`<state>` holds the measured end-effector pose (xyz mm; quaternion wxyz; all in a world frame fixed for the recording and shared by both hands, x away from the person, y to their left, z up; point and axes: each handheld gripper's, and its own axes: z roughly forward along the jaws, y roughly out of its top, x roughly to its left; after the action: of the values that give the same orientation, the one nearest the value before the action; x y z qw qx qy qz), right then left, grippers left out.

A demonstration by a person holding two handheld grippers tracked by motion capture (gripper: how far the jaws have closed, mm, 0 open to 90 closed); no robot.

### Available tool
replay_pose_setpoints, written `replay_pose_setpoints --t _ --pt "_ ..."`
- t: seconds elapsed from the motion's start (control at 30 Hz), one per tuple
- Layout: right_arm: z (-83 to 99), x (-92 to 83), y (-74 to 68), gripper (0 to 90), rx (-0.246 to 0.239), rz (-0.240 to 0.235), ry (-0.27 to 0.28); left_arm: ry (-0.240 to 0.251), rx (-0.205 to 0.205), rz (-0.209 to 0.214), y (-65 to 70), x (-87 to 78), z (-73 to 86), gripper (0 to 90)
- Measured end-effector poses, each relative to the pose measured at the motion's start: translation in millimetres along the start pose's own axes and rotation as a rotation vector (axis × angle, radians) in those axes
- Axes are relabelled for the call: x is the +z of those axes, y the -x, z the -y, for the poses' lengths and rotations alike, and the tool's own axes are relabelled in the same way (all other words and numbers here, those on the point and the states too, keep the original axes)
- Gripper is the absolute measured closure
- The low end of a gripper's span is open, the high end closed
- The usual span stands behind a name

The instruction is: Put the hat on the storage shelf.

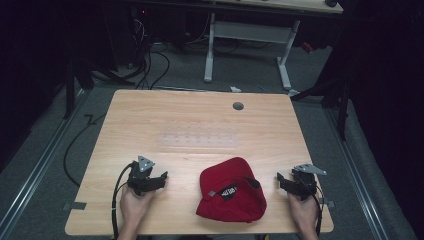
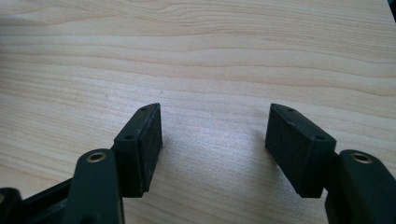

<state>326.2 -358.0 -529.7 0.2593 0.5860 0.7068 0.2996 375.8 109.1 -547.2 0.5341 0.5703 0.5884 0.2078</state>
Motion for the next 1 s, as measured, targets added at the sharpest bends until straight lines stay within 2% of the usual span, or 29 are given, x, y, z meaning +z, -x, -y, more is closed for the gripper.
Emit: replay_pose_setpoints --t 0.8,0.87,1.0 --pt "-0.2 0.1 0.4 37.8 0.006 -0.004 0.003 0.000 -0.001 0.000 0.1 0.0 0.0 26.6" --pt "0.3 -0.6 1.0 41.1 -0.002 -0.003 0.005 0.000 -0.001 -0.001 0.1 0.0 0.0 26.6" --pt "1.7 -3.4 2.8 45.8 0.033 -0.011 0.008 0.000 0.000 -0.001 0.1 0.0 0.0 26.6"
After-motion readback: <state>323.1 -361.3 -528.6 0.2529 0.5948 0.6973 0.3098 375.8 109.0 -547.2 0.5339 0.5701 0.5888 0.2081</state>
